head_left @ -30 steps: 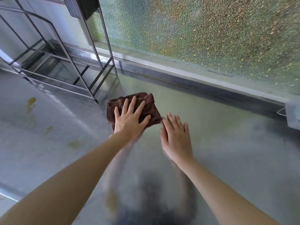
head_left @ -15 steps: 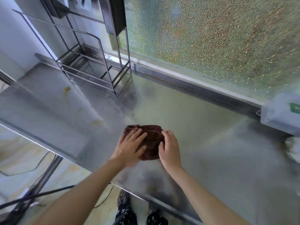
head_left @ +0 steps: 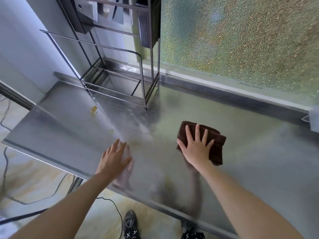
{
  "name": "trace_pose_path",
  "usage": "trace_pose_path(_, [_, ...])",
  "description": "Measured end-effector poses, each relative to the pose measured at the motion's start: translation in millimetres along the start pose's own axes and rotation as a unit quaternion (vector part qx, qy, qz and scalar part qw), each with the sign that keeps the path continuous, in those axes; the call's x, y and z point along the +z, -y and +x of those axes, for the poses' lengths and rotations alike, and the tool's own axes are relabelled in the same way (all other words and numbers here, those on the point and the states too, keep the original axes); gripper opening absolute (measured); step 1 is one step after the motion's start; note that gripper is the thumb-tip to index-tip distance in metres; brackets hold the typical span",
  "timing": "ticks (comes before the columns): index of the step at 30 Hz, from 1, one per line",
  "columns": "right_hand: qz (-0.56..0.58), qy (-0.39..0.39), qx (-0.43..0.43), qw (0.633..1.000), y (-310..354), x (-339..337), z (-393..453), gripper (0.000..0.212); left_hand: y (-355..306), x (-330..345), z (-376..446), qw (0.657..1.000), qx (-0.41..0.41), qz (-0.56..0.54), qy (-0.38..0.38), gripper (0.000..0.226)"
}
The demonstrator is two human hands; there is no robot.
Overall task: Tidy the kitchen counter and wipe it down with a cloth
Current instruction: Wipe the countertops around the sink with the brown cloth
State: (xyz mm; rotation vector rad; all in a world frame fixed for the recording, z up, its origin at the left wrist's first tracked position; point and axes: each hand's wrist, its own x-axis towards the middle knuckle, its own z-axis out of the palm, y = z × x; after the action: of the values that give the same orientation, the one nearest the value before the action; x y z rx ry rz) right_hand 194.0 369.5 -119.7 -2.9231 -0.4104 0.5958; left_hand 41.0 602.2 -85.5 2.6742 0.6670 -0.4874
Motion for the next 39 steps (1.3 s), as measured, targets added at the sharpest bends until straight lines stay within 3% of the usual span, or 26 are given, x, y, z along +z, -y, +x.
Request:
trace_pose_path(3, [0.004, -0.024, 0.051, 0.998, 18.8, 6.6, -1.6, 0.063, 18.6, -10.4, 14.9, 0.996, 0.063, 0.051, 0.021, 0.098])
trace_pose_path(6, [-0.019, -0.061, -0.011, 0.998, 44.9, 30.3, -37.2, 0.057, 23.6, -19.7, 31.3, 0.985, 0.135, 0.092, 0.056, 0.126])
trace_pose_path(9, [-0.044, -0.044, -0.087, 0.994, 64.5, 58.7, -89.6, 0.054, 20.8, -19.7, 39.7, 0.968, 0.189, 0.126, 0.104, 0.145])
trace_pose_path(11, [-0.078, -0.033, -0.13, 0.988, 62.3, 69.5, -114.9, 0.053, 19.0, -14.5, 41.9, 0.959, 0.208, 0.145, 0.125, 0.144])
trace_pose_path(13, [-0.108, -0.039, -0.112, 0.987, 41.6, 70.9, -124.3, 0.054, 18.0, -9.6, 41.8, 0.951, 0.221, 0.164, 0.139, 0.135])
trace_pose_path(16, [-0.073, -0.066, 0.075, 0.992, -0.9, 60.6, -127.5, 0.058, 18.7, -6.7, 43.0, 0.948, 0.223, 0.184, 0.129, 0.116])
trace_pose_path(18, [-0.003, -0.088, 0.21, 0.974, -20.8, 54.3, -126.6, 0.057, 18.4, -6.7, 44.7, 0.946, 0.228, 0.196, 0.125, 0.115])
trace_pose_path(21, [0.065, -0.101, 0.309, 0.943, -12.5, 54.9, -123.0, 0.057, 16.8, -4.8, 46.3, 0.941, 0.231, 0.213, 0.126, 0.115])
trace_pose_path(29, [0.0, -0.121, 0.114, 0.986, 98.4, 92.6, -155.9, 0.054, 16.5, -2.0, 45.7, 0.942, 0.232, 0.213, 0.115, 0.117])
trace_pose_path(33, [-0.051, -0.099, -0.003, 0.994, 83.3, 96.3, -167.3, 0.055, 14.7, -1.9, 45.4, 0.943, 0.227, 0.214, 0.119, 0.117])
trace_pose_path(39, [-0.047, -0.083, 0.105, 0.99, -8.0, 62.7, -126.7, 0.058, 13.6, -2.1, 47.9, 0.944, 0.221, 0.212, 0.125, 0.117])
